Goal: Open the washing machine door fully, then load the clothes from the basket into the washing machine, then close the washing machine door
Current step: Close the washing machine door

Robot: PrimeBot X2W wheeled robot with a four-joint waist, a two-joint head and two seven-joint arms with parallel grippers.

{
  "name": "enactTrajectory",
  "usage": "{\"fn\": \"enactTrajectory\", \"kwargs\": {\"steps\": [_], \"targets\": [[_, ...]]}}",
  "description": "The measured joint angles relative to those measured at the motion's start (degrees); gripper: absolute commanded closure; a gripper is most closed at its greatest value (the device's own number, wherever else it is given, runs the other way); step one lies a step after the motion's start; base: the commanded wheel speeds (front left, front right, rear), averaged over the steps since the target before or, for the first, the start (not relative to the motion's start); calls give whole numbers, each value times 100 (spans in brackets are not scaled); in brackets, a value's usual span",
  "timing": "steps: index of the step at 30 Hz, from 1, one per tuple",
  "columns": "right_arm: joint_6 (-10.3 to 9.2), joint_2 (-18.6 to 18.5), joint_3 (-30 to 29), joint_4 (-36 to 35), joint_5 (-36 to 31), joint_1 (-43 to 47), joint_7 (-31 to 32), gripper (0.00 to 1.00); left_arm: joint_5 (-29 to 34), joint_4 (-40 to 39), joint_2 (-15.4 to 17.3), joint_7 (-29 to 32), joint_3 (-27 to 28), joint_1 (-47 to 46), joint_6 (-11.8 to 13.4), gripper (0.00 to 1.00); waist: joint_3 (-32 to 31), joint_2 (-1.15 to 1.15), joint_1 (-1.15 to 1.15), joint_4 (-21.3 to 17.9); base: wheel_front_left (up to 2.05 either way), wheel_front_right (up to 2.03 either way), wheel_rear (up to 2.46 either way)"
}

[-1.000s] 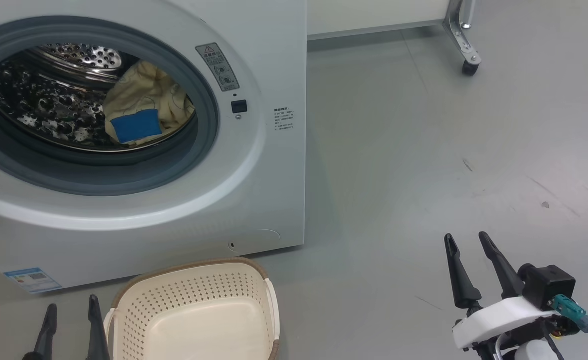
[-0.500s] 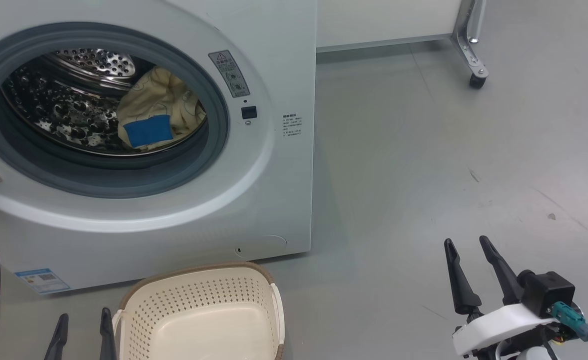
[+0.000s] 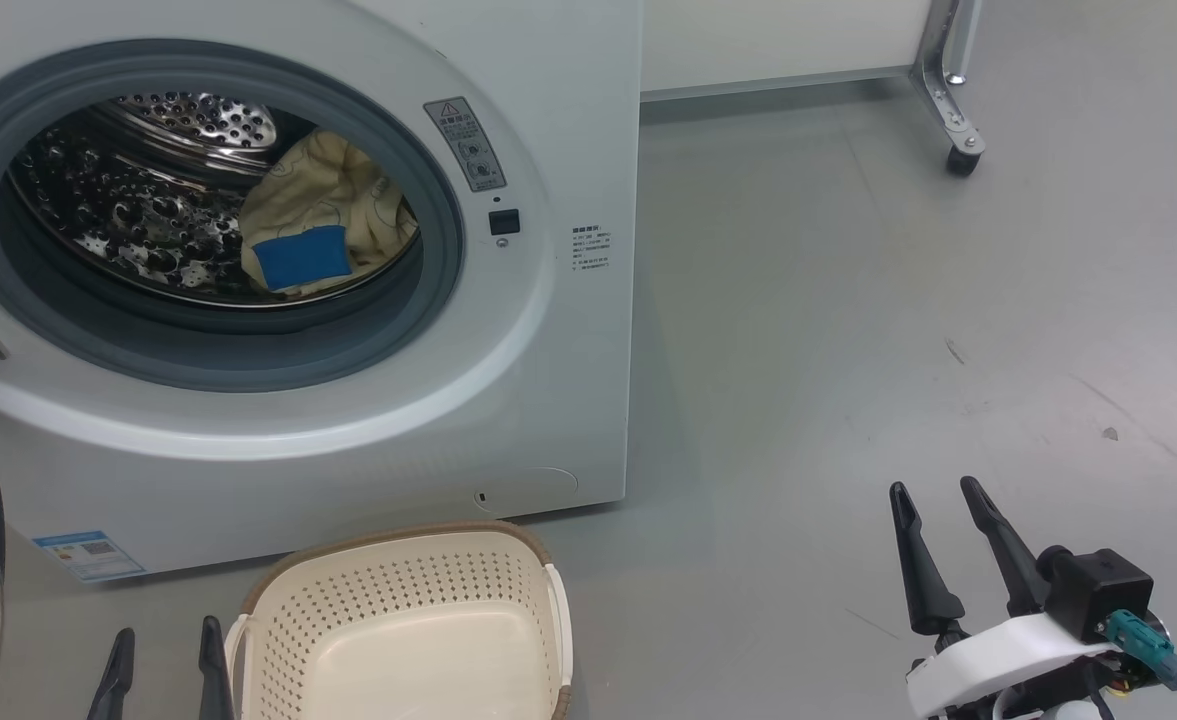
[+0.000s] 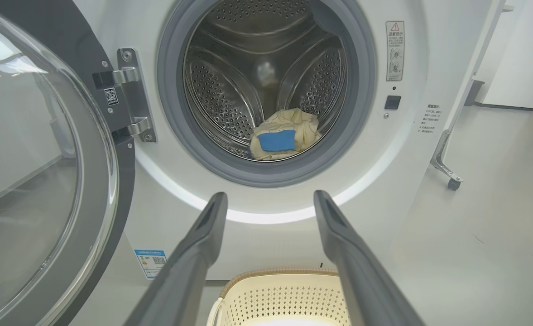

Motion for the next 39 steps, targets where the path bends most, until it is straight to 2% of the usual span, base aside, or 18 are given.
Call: {"fn": "enactTrajectory", "kwargs": {"steps": [21, 39], "targets": [[-53, -7, -1, -133, 1, 8, 20, 0, 3, -140, -3, 0, -56, 57, 53, 0, 75, 0, 0, 23, -11, 11, 0], [-56, -20, -1, -137, 5, 30, 71, 0, 5, -147, -11, 0, -79, 88, 102, 0, 3, 0, 0, -55, -82, 82, 0]]}}
